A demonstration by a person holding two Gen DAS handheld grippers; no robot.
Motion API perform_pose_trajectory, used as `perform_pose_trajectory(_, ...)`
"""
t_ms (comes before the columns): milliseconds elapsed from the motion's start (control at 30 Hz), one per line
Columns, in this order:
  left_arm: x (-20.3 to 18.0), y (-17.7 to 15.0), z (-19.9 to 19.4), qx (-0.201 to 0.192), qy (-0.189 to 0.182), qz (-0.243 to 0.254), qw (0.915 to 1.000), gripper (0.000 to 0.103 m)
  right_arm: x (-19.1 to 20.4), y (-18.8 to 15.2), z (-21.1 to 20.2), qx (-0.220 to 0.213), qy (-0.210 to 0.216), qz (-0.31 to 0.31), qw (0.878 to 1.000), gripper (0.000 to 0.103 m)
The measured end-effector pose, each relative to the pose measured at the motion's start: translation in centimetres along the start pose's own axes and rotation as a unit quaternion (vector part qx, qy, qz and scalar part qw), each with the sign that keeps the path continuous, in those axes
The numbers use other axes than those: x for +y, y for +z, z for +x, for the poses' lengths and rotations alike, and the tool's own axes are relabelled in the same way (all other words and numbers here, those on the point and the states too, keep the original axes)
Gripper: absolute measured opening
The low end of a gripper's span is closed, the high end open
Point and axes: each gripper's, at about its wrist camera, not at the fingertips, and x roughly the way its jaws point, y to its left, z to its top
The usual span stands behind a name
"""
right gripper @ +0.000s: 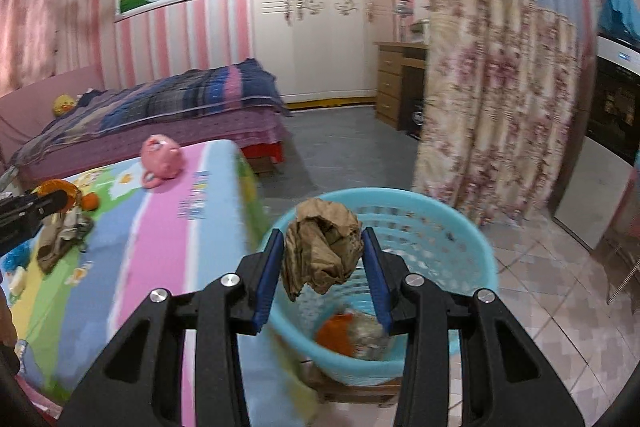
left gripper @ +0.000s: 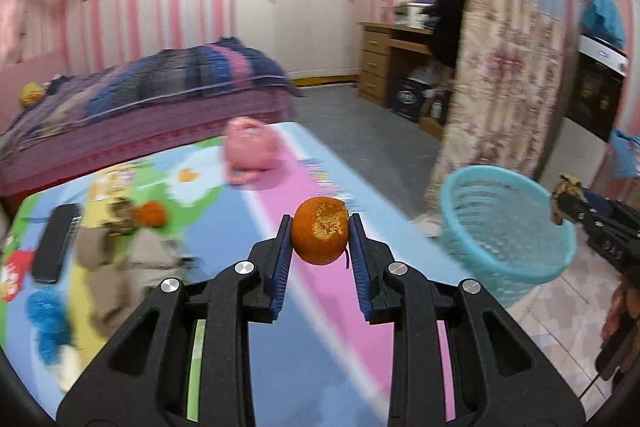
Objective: Collect trash
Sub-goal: 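Carry both items over the blue basket while the left gripper releases the orange peel, then open the right gripper to drop the brown cloth bundle into the basket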
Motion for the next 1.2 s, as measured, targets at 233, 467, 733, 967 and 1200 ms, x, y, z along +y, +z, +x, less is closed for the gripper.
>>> perform_pose_trajectory(233,-6.8,1.3,3.6,0.010,-0.058,0.041,0.9975,0.027,-4.4,-1.0,0.7,0.005,-0.041,0.015,0.999,0.040)
perform_pose_trajectory(467,-10.7,1.2,6.8,0.028,-0.101,0.038,0.9937,0.027,-6.9,-1.1,2.1,0.005,-0.071,0.035,0.997,0.040)
perform_pose_trajectory(733,-14.6,1.8,10.7,0.028,-0.124,0.043,0.9909,0.027,-8.5,-0.8,3.8,0.003,-0.094,0.043,0.995,0.040)
perform_pose_trajectory(967,-16.3,1.4,12.6,0.034,-0.121,0.071,0.9895,0.044,-9.1,-1.3,5.0,0.007,-0.095,0.051,0.994,0.040)
perform_pose_trajectory(1200,-14.9,1.8,12.3,0.012,-0.074,0.073,0.9946,0.081,-8.6,-2.0,5.6,0.018,-0.090,0.052,0.994,0.040)
